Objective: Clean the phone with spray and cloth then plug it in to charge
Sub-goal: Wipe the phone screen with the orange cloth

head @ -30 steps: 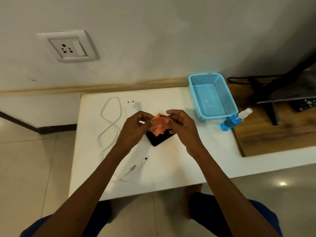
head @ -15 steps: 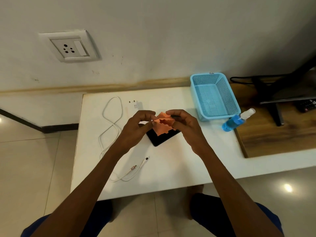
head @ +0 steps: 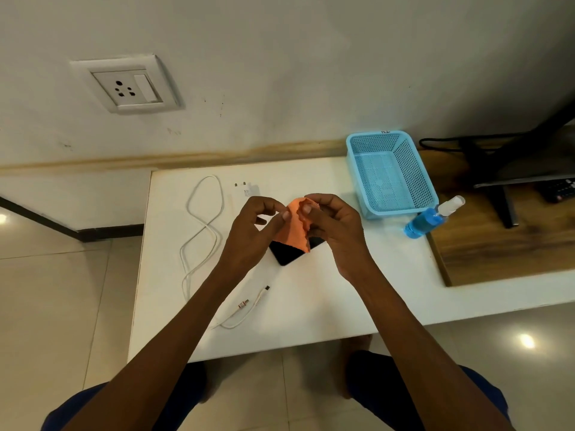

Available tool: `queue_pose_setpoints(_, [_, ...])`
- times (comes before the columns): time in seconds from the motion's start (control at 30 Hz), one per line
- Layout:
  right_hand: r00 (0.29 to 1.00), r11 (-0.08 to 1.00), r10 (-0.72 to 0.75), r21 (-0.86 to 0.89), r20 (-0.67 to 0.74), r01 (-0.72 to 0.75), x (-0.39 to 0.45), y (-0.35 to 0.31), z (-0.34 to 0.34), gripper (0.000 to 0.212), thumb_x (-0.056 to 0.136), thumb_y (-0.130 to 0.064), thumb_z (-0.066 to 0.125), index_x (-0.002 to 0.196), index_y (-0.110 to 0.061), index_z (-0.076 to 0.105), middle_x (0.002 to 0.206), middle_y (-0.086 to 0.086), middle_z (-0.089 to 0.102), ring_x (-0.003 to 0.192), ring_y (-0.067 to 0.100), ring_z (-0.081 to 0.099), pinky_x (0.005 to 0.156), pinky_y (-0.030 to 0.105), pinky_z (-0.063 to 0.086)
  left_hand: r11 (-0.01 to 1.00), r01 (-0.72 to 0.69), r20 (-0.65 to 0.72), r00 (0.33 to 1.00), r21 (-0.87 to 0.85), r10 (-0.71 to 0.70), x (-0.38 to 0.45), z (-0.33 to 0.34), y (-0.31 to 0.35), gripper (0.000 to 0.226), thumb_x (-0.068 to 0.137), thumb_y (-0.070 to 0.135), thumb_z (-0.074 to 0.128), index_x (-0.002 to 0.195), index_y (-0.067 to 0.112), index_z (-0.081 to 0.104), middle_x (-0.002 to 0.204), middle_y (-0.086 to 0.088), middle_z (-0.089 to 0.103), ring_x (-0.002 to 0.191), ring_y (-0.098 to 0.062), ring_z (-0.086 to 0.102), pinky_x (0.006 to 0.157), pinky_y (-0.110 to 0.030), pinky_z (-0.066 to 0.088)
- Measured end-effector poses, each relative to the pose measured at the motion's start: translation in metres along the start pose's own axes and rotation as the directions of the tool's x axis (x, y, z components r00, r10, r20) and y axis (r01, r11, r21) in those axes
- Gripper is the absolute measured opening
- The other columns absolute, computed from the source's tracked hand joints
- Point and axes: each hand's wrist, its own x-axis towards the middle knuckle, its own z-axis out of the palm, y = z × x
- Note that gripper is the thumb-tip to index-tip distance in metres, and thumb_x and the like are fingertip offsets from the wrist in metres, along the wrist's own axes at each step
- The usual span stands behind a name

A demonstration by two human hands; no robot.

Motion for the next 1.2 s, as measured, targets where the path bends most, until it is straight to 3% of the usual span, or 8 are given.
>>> queue_pose_setpoints(0.1, [0.998,0.999,-0.03,0.04,-0.062,0.032,-0.001,-0.002,0.003,0.018,0.086,-0.023,0.075,0.101,-0.013,0.071,0.09,0.006,0.075,0.079,0.02,0.072,0.065,0.032,0.057,1.0,0.01,-0.005,1.0,-0.021,-0.01,-0.003,0.005,0.006,0.018,0.09,0.044,0.06,0.095,0.028,0.065,0.1,0.019,0.066,0.093,0.001,0.061,0.074,-0.011,0.043])
queue_pose_setpoints(0.2, [0.992,0.996,-0.048,0.067,-0.115,0.056,-0.001,-0.003,0.006,0.02,0.086,-0.025,0.077,0.1,-0.012,0.071,0.09,0.01,0.074,0.077,0.025,0.071,0.066,0.037,0.059,0.995,-0.094,0.051,0.994,0.039,0.092,-0.006,0.008,0.009,0.018,0.088,0.052,0.058,0.105,0.047,0.06,0.121,0.012,0.059,0.114,-0.005,0.054,0.086,-0.015,0.043])
queue_pose_setpoints(0.33, [0.97,0.989,-0.146,-0.063,-0.193,0.136,0.001,-0.004,0.006,0.008,0.086,-0.022,0.075,0.093,-0.024,0.072,0.089,-0.003,0.075,0.085,0.016,0.072,0.073,0.038,0.06,0.992,-0.067,0.169,0.984,0.103,0.049,-0.008,0.016,0.011,0.054,0.077,0.049,0.074,0.121,0.053,0.044,0.131,0.018,0.048,0.121,0.0,0.047,0.094,-0.004,0.035])
queue_pose_setpoints(0.57, [0.954,0.976,-0.165,-0.181,-0.249,0.121,0.006,-0.009,-0.004,0.019,0.081,-0.039,0.068,0.096,-0.029,0.075,0.098,-0.004,0.076,0.096,0.02,0.07,0.081,0.035,0.058,0.992,0.033,-0.056,0.998,0.123,-0.027,-0.001,0.012,0.002,0.006,0.095,0.028,0.064,0.098,0.028,0.068,0.097,0.02,0.07,0.089,0.004,0.062,0.071,-0.006,0.042])
queue_pose_setpoints(0.77, [0.948,0.976,-0.189,-0.152,-0.256,0.154,0.009,-0.012,-0.017,0.011,0.09,-0.027,0.068,0.093,-0.03,0.077,0.1,-0.005,0.076,0.099,0.014,0.07,0.088,0.033,0.056,0.99,0.14,-0.118,0.983,0.007,-0.138,0.004,0.005,0.0,0.003,0.093,0.028,0.066,0.092,0.027,0.068,0.091,0.02,0.072,0.085,0.005,0.064,0.069,-0.005,0.043])
queue_pose_setpoints(1.0, [0.973,0.998,-0.055,-0.021,-0.225,0.051,0.013,-0.015,-0.026,0.013,0.086,-0.03,0.073,0.096,-0.021,0.076,0.091,-0.004,0.075,0.084,0.009,0.069,0.07,0.025,0.054,0.855,0.182,-0.045,0.971,-0.486,-0.233,0.006,0.0,0.007,0.02,0.095,0.022,0.066,0.102,0.003,0.066,0.085,-0.006,0.069,0.074,-0.021,0.064,0.065,-0.031,0.054])
queue_pose_setpoints(1.1, [0.96,0.998,-0.046,-0.059,-0.277,0.031,0.013,-0.01,-0.021,0.01,0.087,-0.029,0.072,0.093,-0.022,0.076,0.086,-0.002,0.073,0.072,0.014,0.064,0.057,0.028,0.05,0.858,0.189,-0.138,0.948,-0.478,-0.286,0.005,0.003,0.009,0.019,0.095,0.024,0.066,0.1,0.005,0.068,0.088,-0.008,0.07,0.073,-0.022,0.066,0.062,-0.03,0.055])
queue_pose_setpoints(1.2, [0.931,0.974,-0.153,-0.21,-0.331,0.086,0.013,-0.004,-0.014,0.012,0.088,-0.035,0.07,0.094,-0.025,0.075,0.092,-0.003,0.074,0.084,0.02,0.067,0.071,0.045,0.055,0.894,0.178,-0.235,0.927,-0.412,-0.293,0.004,0.007,0.01,0.013,0.093,0.027,0.068,0.093,0.015,0.071,0.09,-0.006,0.073,0.07,-0.024,0.069,0.063,-0.033,0.058])
